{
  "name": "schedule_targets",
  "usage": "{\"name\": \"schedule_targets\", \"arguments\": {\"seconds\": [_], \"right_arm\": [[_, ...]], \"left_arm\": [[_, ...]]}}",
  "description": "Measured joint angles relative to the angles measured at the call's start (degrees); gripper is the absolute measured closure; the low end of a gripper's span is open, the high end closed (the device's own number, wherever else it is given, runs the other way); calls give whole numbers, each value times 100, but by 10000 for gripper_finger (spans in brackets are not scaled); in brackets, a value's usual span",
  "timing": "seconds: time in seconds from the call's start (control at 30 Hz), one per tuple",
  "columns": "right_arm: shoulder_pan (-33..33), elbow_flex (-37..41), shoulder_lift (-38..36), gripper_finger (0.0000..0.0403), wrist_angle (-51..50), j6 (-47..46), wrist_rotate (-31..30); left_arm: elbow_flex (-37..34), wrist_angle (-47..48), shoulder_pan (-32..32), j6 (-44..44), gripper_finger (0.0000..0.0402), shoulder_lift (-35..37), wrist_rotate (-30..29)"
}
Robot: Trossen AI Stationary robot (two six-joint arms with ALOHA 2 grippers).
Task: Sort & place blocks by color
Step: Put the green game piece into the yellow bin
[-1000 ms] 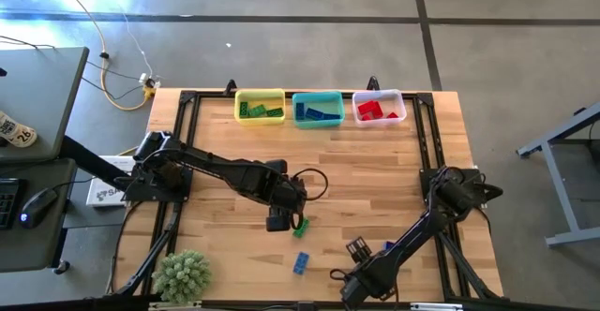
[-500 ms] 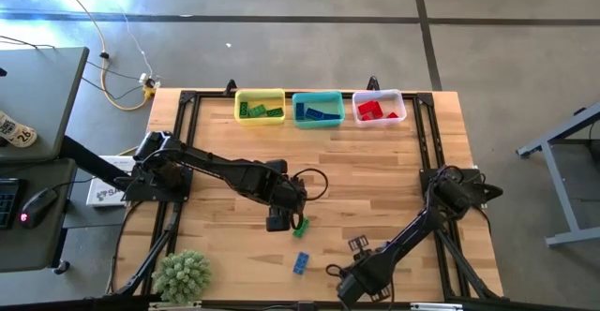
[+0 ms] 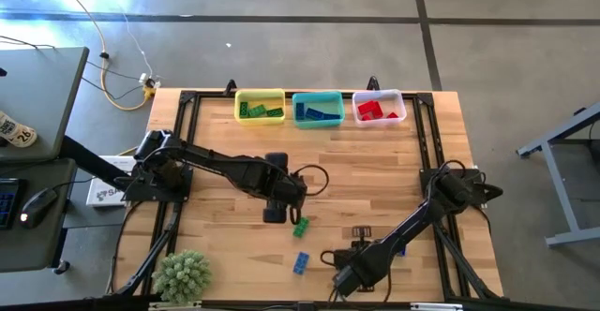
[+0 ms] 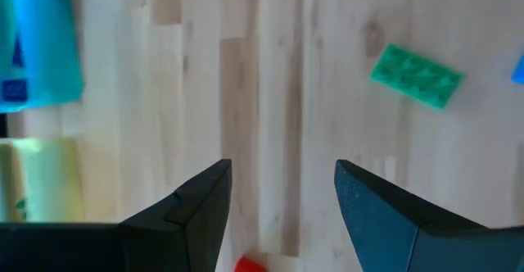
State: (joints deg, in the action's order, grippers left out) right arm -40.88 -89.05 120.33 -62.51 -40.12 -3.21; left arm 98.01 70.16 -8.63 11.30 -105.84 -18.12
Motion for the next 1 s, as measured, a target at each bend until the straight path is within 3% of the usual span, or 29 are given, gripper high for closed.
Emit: {"name": "schedule_targets", "arguments": {"seconds": [0.4, 0.8, 1.0], "right_arm": [[368, -2, -532, 291, -69, -895, -1299], [963, -5, -1400, 291, 155, -936, -3009], [1358, -13, -2027, 291, 202, -605, -3799]], "left_arm": [[-4, 77, 377, -512, 197, 825, -76], [-1, -379, 1062, -1165, 197, 1532, -39], [-1, -802, 1514, -1469, 197, 1590, 428]]}}
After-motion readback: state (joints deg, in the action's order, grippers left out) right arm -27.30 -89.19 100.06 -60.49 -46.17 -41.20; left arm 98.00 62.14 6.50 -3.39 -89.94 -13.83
